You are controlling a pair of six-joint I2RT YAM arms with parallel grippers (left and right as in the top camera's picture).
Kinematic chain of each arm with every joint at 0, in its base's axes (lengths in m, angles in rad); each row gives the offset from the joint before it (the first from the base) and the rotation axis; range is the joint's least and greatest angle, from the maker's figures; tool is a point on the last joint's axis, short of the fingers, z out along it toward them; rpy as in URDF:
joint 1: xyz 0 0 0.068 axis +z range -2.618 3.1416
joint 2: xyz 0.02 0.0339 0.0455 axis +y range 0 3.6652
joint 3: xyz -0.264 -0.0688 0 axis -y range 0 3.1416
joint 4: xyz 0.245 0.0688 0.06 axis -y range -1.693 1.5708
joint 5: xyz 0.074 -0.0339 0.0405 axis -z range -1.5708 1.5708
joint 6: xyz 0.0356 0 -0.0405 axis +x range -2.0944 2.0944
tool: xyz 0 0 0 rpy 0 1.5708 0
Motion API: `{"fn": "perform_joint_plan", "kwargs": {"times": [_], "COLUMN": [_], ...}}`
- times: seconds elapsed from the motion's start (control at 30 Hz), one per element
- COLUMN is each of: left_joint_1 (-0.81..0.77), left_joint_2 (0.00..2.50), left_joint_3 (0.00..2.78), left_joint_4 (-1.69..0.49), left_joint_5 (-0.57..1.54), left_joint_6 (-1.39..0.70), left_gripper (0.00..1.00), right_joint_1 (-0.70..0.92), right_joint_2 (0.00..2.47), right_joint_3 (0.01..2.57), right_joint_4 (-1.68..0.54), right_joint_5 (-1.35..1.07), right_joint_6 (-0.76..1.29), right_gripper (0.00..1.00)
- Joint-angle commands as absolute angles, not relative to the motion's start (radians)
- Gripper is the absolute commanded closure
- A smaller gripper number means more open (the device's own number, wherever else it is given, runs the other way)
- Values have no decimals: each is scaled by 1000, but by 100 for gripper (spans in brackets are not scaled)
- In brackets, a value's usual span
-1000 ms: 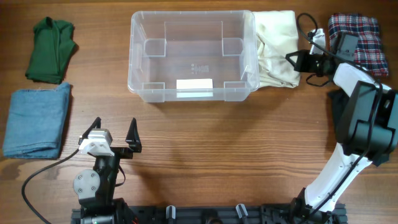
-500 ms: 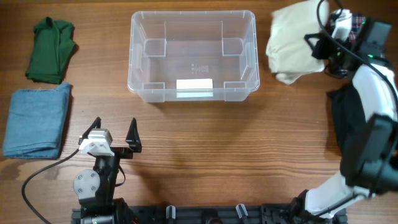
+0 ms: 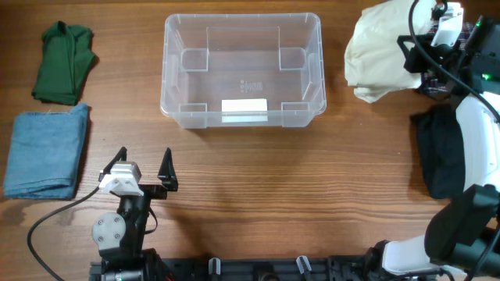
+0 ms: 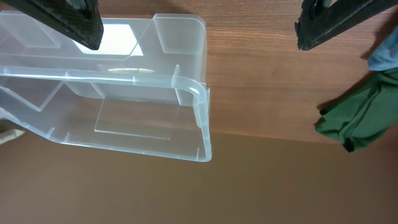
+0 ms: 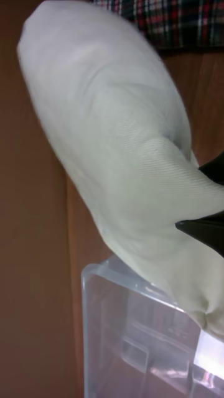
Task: Pack container
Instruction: 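Carry the cream cloth left over the clear container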
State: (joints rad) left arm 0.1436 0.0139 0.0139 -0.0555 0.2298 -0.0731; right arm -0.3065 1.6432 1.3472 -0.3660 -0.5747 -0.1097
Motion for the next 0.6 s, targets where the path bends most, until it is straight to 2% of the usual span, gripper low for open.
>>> {"fn": "perform_joint_plan", "kwargs": {"times": [0.0,0.2,0.57], "left_joint_1": [148,148,148], "left_joint_2": [7,7,7], "left_joint_3": [6,6,6], "left_joint_4": [-56,-56,-56], "left_joint_5": [220,220,220], "left_joint_6": [-86,-86,-86], "left_gripper": [0,0,0], "right_joint_1": [-264,-175,78], "right_joint_2": [1525,1427,1369], "right_joint_3": [1377,1397,1397], "right_joint_4": [-344,-342,-345], "right_joint_5": [-645,-716,-711], "right_joint_6": [-130,-146,-356], "right_gripper": [96,96,96]}}
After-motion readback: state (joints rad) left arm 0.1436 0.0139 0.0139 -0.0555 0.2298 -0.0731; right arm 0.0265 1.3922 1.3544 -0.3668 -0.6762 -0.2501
